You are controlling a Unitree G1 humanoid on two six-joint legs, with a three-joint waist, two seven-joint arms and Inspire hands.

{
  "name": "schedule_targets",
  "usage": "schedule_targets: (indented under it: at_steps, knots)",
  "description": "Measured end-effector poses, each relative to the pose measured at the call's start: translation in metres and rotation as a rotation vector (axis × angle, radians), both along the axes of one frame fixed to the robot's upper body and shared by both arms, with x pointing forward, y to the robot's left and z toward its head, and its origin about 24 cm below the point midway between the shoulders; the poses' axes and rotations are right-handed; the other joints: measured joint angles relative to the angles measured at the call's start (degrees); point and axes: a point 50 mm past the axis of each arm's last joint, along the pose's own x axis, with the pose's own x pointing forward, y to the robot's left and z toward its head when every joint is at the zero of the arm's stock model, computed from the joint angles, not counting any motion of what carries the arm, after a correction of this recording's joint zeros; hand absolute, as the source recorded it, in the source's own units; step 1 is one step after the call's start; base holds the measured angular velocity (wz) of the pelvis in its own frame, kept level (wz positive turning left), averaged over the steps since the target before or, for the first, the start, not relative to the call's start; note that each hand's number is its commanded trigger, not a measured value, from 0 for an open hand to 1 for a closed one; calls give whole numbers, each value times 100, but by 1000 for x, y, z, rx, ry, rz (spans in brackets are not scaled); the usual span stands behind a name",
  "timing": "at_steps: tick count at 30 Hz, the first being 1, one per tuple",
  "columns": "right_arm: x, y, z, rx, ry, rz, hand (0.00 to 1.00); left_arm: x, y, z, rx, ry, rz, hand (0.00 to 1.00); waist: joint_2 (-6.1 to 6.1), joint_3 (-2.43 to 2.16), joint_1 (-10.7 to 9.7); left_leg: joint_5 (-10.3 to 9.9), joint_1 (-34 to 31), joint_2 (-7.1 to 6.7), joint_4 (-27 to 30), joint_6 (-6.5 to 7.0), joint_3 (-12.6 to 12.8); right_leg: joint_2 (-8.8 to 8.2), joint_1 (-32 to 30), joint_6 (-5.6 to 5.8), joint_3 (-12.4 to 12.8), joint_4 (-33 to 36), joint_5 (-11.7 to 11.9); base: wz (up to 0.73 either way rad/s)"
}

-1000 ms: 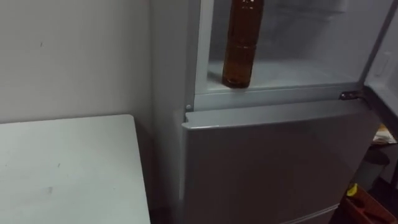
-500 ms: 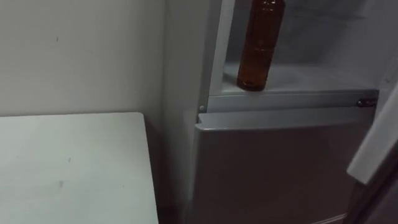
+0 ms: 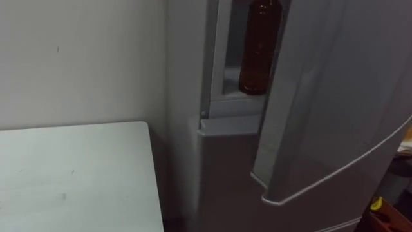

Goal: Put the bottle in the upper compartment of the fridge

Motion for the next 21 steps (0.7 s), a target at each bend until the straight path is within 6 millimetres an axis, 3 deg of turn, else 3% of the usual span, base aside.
schedule_targets:
  at_steps: [11, 21]
  knots:
    - [38, 22, -12, -98, 187, 226, 0, 6, 0, -1, -7, 25, -30, 0, -33, 2, 312, 0, -49, -7, -18, 0, -33, 5, 1, 3, 15, -13, 1, 2]
    - [70, 56, -17, -189, 267, 478, 0, 6, -3, -3, -57, 50, -44, 0, -45, 48, 435, -1, -161, -5, 70, 0, -120, -17, -12, 3, -115, -14, 1, 5]
